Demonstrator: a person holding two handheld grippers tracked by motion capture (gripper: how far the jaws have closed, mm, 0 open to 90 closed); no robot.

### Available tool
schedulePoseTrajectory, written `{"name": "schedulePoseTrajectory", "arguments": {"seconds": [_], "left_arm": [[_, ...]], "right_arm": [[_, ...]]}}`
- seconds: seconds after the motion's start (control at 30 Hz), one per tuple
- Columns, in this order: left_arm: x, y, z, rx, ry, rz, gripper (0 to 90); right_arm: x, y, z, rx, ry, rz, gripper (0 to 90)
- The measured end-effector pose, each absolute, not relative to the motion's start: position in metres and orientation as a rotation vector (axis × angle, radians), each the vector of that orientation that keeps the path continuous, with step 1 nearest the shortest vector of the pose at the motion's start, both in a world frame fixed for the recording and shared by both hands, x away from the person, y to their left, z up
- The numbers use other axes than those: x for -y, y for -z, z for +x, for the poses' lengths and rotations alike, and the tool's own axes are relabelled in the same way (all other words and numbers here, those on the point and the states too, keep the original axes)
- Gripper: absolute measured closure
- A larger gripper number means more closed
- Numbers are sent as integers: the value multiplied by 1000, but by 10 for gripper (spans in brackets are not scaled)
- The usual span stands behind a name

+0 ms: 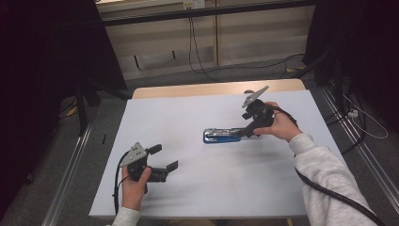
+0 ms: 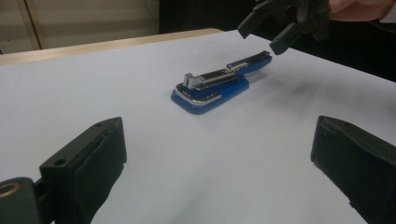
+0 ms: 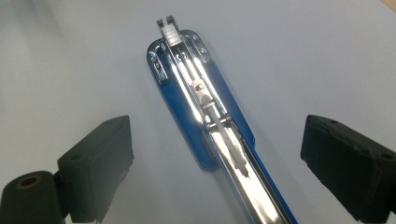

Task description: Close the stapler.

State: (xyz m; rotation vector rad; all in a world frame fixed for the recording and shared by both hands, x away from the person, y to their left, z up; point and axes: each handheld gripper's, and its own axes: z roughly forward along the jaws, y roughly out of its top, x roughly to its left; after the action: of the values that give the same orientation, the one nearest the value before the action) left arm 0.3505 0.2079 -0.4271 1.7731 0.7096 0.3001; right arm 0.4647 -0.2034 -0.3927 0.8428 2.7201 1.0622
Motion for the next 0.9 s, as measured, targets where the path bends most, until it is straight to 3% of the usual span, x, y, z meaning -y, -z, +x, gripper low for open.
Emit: {"name": "schedulePoseTrajectory", "arguments": {"seconds": [0.9], "left_arm": [[-169, 434, 384, -750, -241, 1826, 34]], "right_arm": [[260, 411, 412, -2489, -1040, 1030, 104]]}}
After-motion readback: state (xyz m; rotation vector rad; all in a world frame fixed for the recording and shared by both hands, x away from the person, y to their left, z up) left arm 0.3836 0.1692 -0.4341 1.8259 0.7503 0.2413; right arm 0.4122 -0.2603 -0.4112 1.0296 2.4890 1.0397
